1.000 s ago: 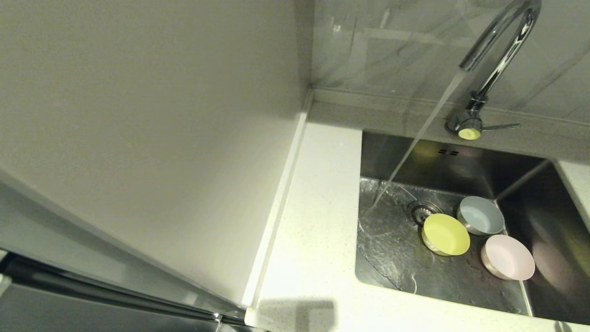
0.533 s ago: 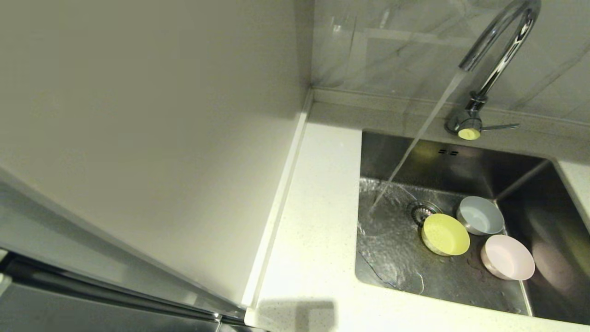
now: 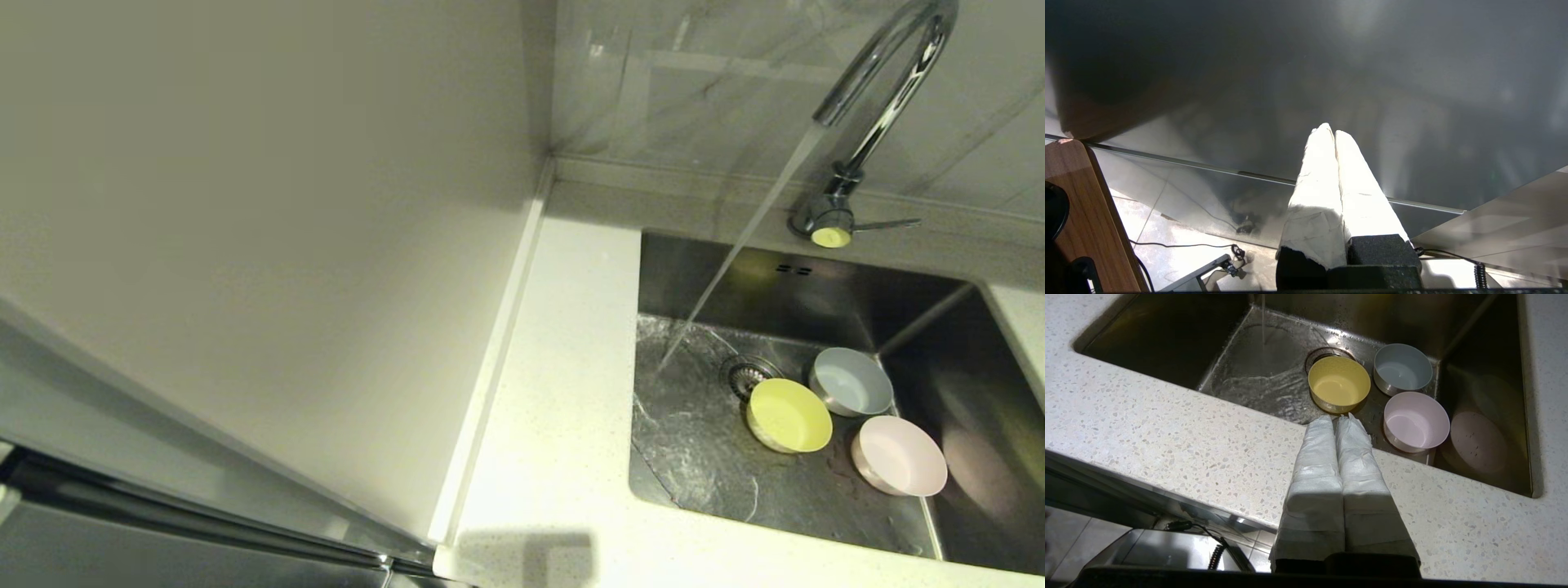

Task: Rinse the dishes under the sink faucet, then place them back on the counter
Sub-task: Wait for the water to rinse the bowl

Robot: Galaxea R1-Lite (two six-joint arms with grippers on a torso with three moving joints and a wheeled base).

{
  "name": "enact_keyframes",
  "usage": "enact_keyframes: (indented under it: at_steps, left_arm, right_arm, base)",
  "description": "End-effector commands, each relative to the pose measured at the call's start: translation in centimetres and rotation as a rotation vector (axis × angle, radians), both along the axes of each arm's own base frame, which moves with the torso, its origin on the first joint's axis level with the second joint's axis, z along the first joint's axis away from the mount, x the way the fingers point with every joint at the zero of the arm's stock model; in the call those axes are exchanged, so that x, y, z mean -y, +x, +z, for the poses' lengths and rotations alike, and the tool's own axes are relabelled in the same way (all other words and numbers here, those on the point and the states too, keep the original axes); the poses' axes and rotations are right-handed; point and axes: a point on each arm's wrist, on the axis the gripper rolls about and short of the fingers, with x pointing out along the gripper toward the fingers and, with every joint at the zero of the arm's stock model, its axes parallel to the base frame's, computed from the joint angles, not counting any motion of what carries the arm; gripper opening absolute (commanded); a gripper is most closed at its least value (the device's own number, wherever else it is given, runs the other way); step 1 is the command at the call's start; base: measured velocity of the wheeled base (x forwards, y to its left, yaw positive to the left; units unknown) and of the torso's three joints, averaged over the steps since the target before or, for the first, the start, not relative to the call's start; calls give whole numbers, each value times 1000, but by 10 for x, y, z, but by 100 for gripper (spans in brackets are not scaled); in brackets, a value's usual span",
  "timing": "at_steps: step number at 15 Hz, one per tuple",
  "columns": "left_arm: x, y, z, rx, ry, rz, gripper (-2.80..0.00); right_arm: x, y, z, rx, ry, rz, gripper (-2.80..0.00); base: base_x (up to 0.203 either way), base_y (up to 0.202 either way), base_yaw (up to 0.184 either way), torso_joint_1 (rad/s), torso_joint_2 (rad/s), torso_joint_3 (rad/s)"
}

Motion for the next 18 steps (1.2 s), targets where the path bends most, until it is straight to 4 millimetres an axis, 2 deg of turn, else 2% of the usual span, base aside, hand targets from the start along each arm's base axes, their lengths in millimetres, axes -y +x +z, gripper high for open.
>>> enact_keyframes:
  at_steps: [1,18]
  left_arm:
    - [0,0,-1,-3,0,0,-280]
    - [0,0,-1,-3,0,0,-280]
  right_arm:
    - [0,0,0,-2,-1,1,-280]
    - [0,0,0,-2,-1,1,-280]
  base:
    - [0,0,0,0,0,0]
    - [0,0,0,0,0,0]
